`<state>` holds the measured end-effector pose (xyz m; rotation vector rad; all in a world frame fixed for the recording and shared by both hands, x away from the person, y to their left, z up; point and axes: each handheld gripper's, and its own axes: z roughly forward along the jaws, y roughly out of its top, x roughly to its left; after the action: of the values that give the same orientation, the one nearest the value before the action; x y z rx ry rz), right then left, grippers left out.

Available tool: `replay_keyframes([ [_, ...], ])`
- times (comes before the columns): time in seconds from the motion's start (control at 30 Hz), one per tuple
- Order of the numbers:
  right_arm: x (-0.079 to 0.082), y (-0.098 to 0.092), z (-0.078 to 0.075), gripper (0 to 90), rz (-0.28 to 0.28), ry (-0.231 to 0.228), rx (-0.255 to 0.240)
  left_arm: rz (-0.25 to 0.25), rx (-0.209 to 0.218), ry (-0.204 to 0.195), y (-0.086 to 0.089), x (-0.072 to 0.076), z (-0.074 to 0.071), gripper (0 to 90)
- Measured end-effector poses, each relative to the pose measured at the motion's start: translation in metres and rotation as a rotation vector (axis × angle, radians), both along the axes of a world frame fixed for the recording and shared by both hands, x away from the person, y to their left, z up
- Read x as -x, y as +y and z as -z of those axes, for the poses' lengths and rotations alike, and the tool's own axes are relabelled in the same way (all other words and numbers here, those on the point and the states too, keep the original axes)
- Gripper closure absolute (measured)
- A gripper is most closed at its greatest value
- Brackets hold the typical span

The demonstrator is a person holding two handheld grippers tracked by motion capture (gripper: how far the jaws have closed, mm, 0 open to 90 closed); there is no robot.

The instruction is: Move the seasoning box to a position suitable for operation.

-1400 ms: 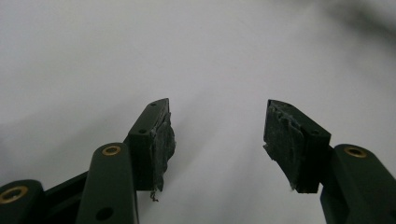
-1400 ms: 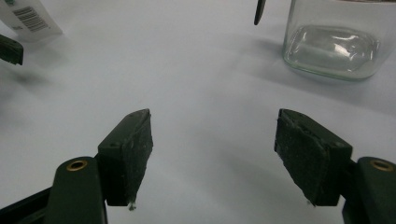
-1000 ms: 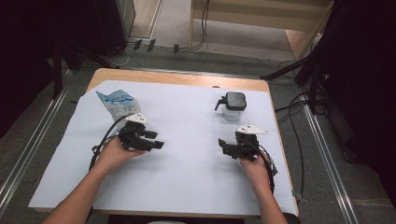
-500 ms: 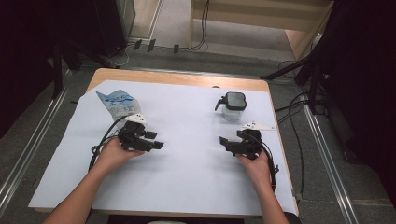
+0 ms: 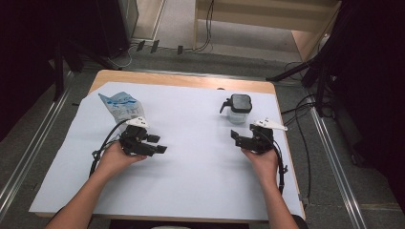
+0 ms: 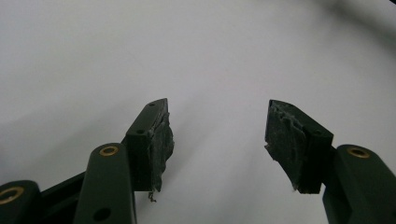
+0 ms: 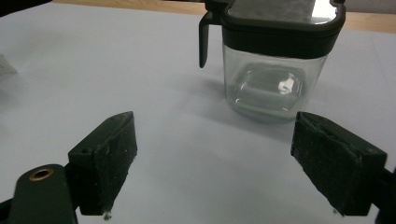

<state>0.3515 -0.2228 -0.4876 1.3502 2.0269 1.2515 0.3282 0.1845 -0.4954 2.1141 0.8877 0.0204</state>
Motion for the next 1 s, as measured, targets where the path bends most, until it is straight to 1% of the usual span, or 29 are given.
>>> replay_keyframes([
  [0.03,-0.002,0.000,0.000,14.4,-0.002,-0.002,0.004,-0.001,0.001,-0.001,0.000,0.000,0.000,40.9],
  [0.1,-0.006,0.002,0.001,7.7,0.006,0.008,0.007,0.001,0.001,-0.001,0.000,0.001,0.000,40.8],
  [0.17,-0.009,0.002,0.003,3.6,0.003,0.021,-0.004,0.004,0.000,0.000,-0.001,0.001,0.000,40.7],
  [0.2,-0.009,0.002,0.003,3.6,0.003,0.021,-0.004,0.004,0.000,0.000,-0.001,0.001,0.000,40.7],
  [0.23,-0.012,0.003,0.004,0.0,0.015,0.043,0.002,0.004,0.003,0.002,-0.001,0.002,0.000,40.7],
  [0.3,-0.015,0.004,0.004,0.0,0.026,0.047,0.028,0.003,0.005,0.005,-0.001,0.002,0.000,40.7],
  [0.37,-0.020,0.005,0.005,0.0,0.038,0.049,0.018,0.002,0.004,0.005,-0.001,0.002,0.000,40.6],
  [0.47,-0.029,0.004,0.007,0.0,0.036,0.065,-0.002,0.003,0.014,0.000,-0.003,0.004,0.000,40.6],
  [0.53,-0.032,0.005,0.007,0.0,0.043,0.072,0.001,0.002,0.012,0.000,-0.003,0.004,0.000,40.6],
  [0.57,-0.039,0.005,0.008,0.0,0.057,0.073,0.019,0.003,0.012,0.001,-0.003,0.005,0.000,40.6],
  [0.6,-0.041,0.005,0.009,0.0,0.068,0.073,0.023,0.003,0.010,0.001,-0.003,0.005,0.000,40.7],
  [0.7,-0.048,0.005,0.009,0.0,0.073,0.075,0.026,0.006,0.015,0.002,-0.003,0.005,-0.001,40.7],
  [0.77,-0.054,0.006,0.008,0.0,0.085,0.072,0.040,0.008,0.014,0.004,-0.004,0.006,-0.001,40.7],
  [0.83,-0.059,0.006,0.007,0.0,0.090,0.070,0.029,0.006,0.014,0.002,-0.004,0.006,-0.001,40.7],
  [0.87,-0.059,0.006,0.007,0.0,0.090,0.070,0.029,0.006,0.015,0.001,-0.004,0.006,-0.001,40.7],
  [0.9,-0.065,0.006,0.007,0.0,0.091,0.070,0.025,0.005,0.014,-0.002,-0.004,0.007,-0.001,40.7],
  [0.97,-0.067,0.007,0.007,0.0,0.097,0.074,0.024,0.005,0.011,-0.003,-0.004,0.007,-0.002,40.6],
  [1.0,-0.071,0.008,0.008,0.0,0.101,0.068,0.022,0.007,0.011,-0.004,-0.004,0.007,-0.002,40.7],
])
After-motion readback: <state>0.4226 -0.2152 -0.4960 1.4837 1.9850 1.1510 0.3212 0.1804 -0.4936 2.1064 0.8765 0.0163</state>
